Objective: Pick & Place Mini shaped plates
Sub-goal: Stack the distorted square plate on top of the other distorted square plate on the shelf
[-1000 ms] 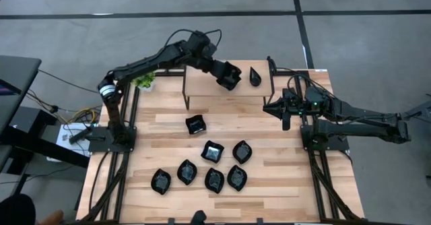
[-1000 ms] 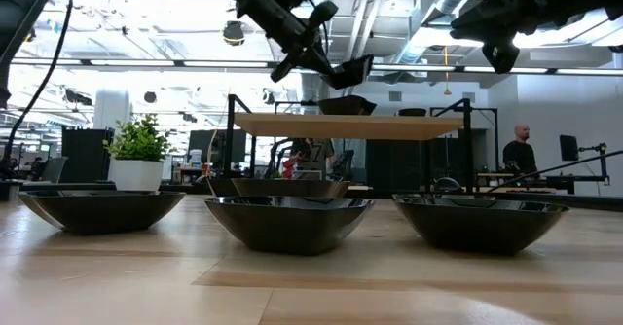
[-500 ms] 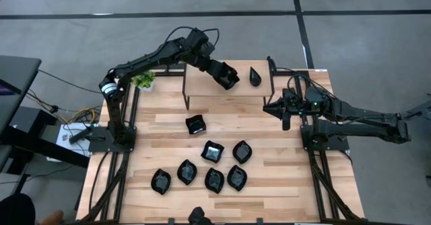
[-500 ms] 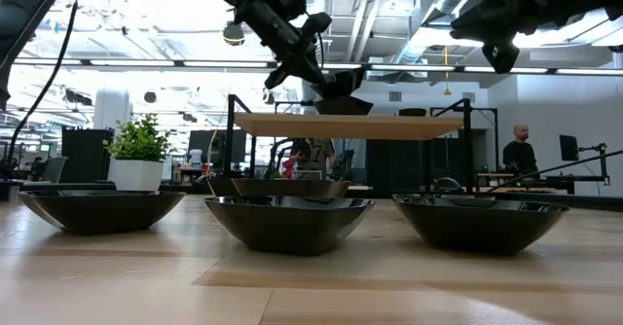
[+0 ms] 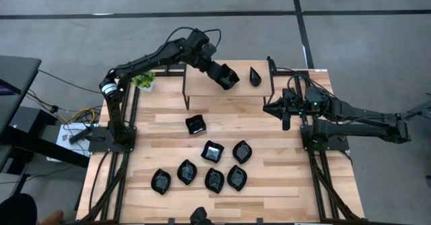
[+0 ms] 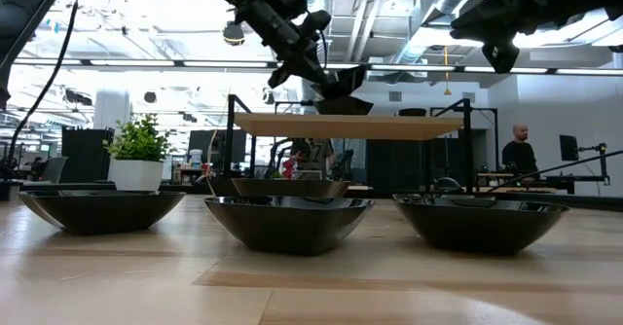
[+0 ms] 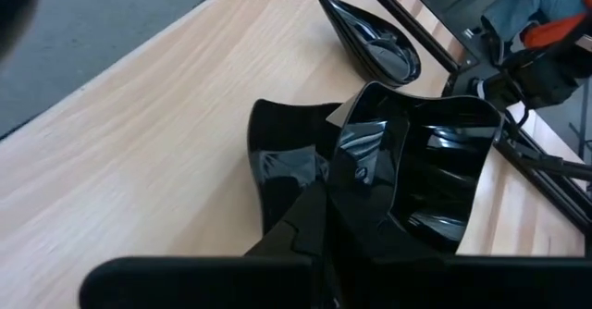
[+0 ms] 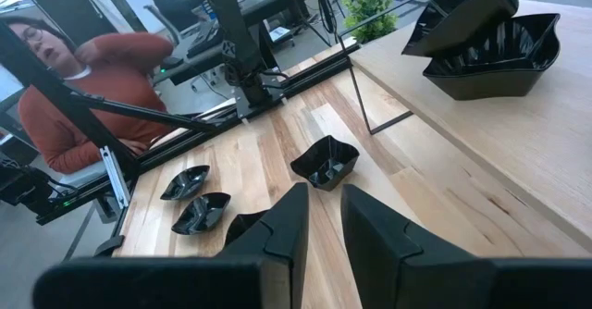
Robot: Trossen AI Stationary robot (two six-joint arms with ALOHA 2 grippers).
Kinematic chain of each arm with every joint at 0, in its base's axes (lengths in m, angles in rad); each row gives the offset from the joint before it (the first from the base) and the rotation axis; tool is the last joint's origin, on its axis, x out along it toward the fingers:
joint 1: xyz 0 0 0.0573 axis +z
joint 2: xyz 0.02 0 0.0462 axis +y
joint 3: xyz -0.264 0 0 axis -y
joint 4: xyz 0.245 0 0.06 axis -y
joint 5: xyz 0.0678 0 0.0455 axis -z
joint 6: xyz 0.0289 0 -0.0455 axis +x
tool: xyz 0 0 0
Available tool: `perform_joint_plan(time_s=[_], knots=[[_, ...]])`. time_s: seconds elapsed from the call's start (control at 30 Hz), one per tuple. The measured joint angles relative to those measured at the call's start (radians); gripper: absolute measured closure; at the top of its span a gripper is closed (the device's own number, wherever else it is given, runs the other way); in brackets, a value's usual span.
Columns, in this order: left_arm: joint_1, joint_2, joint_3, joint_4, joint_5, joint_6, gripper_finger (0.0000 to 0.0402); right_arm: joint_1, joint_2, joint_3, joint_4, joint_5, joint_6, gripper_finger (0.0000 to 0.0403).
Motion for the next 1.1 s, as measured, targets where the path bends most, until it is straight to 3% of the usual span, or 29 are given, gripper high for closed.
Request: perform_joint_plan(time_s=[1.1], knots=[[-0.007, -0.001, -0.001, 0.024, -0.012, 0.057, 0.0373, 0.0, 0.0, 0.0, 0.0, 0.0, 0.001, 0.0339]])
